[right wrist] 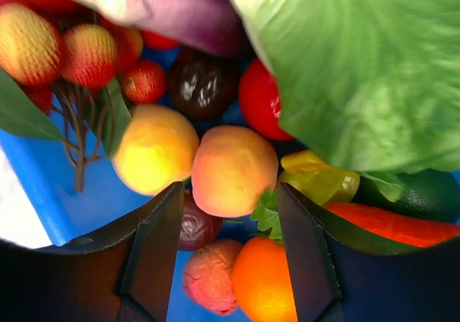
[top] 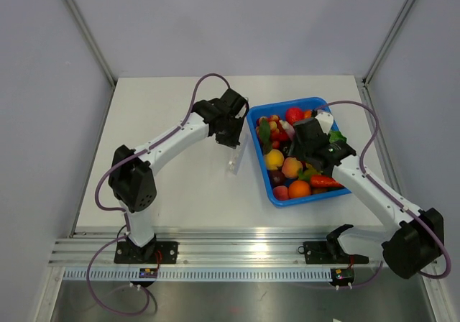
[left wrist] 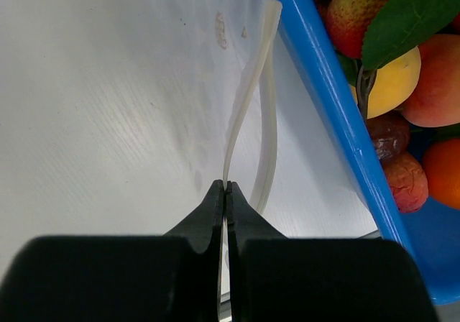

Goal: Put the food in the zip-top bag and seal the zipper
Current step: Open the zipper of the food storage bag at the center of the board.

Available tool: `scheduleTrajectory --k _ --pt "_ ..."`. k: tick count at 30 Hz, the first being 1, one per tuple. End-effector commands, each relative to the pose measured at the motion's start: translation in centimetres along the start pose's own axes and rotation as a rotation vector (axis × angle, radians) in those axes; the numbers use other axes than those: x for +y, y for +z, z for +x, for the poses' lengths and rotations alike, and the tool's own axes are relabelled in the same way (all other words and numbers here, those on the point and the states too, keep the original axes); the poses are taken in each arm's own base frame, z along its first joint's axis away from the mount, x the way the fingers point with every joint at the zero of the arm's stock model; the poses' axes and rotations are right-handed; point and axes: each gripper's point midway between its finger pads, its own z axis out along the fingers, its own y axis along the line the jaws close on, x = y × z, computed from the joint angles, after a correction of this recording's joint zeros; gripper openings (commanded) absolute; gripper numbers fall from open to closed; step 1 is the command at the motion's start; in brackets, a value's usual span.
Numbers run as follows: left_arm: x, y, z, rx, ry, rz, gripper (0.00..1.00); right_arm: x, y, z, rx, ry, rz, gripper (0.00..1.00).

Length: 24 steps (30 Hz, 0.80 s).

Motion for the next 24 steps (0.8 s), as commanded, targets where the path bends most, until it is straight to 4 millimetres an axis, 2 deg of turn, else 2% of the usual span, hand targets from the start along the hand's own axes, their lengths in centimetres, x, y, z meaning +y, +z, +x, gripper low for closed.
scheduleTrajectory --k 1,3,7,14,16,20,24 --pt "0.3 -0.5 -0.9 -0.028 0.012 -0.039 0.0 1.6 0.6 0.3 0.043 -0.098 -0.072 0.62" --pt "0.3 -0.6 -0.8 -0.026 0.013 -0.045 0.0 2.3 1.2 1.3 0.1 -0.149 -0.092 0.63" --pt "0.5 -0.8 -0.8 -0.033 0.016 -0.054 0.0 2.7 2.1 2.9 0.166 -0.128 -0.094 0.66" --pt "0.5 -0.8 -0.8 -0.031 0.022 -0.054 0.0 5.5 2.0 3.1 0.171 -0.158 -0.198 0.7" --pt "0.6 -0.9 -0.7 -0.032 0.021 -0.056 0.0 5.4 2.5 3.2 0.173 -0.176 -0.178 0.71" --pt "0.4 -1.0 -0.7 -0.031 0.016 -0.049 0.0 2.9 3.2 3.5 0.182 -0.202 -0.038 0.74" --pt "0.1 -1.7 -1.4 -0.052 0.013 -0.044 0.0 3.0 2.6 3.3 0.168 -0.191 -0.061 0.77"
